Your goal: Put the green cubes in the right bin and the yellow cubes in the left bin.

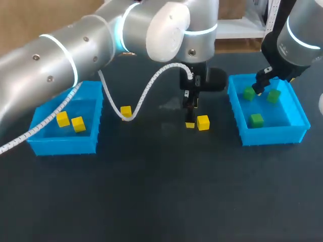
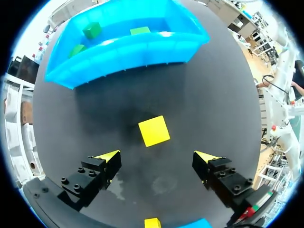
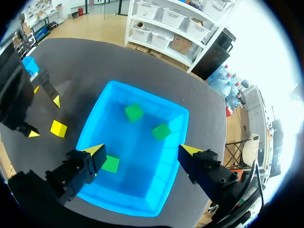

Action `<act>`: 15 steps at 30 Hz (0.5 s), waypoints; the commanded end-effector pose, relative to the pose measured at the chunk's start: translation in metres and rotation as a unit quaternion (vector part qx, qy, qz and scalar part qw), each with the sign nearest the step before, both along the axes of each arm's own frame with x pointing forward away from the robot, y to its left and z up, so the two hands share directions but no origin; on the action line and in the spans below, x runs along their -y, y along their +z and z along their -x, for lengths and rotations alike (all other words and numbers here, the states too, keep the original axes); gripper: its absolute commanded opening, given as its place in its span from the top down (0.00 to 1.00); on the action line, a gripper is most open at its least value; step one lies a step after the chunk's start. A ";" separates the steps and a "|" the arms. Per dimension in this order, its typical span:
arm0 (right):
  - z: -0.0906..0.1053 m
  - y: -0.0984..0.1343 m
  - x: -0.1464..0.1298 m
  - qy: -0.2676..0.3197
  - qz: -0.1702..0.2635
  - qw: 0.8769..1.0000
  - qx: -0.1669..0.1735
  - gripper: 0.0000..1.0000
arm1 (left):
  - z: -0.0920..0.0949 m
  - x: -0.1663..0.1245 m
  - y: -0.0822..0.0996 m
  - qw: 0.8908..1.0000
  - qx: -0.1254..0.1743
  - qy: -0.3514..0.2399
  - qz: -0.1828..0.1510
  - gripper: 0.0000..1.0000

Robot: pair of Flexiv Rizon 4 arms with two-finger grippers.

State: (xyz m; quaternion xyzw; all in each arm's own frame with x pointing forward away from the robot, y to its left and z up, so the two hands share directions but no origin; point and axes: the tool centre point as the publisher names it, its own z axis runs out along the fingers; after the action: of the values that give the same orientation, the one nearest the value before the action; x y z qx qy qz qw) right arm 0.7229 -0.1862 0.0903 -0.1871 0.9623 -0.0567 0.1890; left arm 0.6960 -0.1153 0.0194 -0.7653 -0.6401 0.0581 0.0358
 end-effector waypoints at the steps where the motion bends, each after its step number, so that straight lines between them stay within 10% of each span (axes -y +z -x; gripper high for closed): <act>1: 0.002 0.000 0.000 -0.001 0.000 1.000 0.002 0.00 | -0.004 0.008 -0.009 1.000 -0.005 0.007 -0.003 0.00; 15: 0.002 0.000 0.000 -0.001 0.000 1.000 0.002 0.00 | -0.016 0.022 -0.024 1.000 -0.009 0.012 0.001 0.00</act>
State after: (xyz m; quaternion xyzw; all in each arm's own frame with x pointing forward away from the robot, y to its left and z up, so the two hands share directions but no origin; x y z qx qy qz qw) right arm 0.7229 -0.1862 0.0903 -0.1871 0.9623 -0.0567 0.1890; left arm 0.7051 -0.1322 -0.0013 -0.7560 -0.6507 0.0634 0.0323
